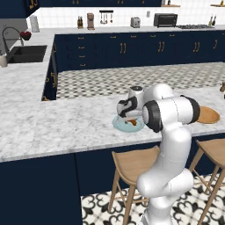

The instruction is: Pick the chicken drumstick and squash from their plates and place them in the bowl. Then put the bowl in the fridge.

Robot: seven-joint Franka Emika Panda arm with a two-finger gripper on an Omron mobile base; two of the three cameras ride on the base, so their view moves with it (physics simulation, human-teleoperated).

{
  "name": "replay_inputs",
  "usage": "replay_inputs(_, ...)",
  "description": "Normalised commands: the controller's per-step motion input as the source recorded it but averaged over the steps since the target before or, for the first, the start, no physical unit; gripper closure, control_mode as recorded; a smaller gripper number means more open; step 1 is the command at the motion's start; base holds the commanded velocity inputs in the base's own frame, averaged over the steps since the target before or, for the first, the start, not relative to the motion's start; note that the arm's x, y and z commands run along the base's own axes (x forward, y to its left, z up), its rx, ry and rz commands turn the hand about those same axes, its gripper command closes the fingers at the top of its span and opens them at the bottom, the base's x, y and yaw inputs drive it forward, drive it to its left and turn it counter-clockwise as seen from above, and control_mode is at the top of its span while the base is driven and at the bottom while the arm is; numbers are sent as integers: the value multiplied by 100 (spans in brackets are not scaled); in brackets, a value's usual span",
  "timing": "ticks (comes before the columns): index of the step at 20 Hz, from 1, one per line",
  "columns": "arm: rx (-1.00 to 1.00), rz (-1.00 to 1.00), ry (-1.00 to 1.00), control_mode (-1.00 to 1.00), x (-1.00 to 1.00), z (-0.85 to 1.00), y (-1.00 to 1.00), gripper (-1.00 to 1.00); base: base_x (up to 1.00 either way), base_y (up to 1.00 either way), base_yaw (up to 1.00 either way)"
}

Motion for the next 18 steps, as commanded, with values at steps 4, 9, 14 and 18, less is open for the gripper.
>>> replay_inputs(4, 0, 0, -19, -100, -100, 89, 0, 100, 0, 0, 0)
replay_inputs(9, 0, 0, -8, -100, -100, 99, 4, 100, 0, 0, 0)
replay_inputs(14, 0, -4, 1, -100, -92, 99, 0, 100, 0, 0, 0)
replay_inputs(18, 4, -4, 6, -100, -100, 68, 0, 100, 0, 0, 0)
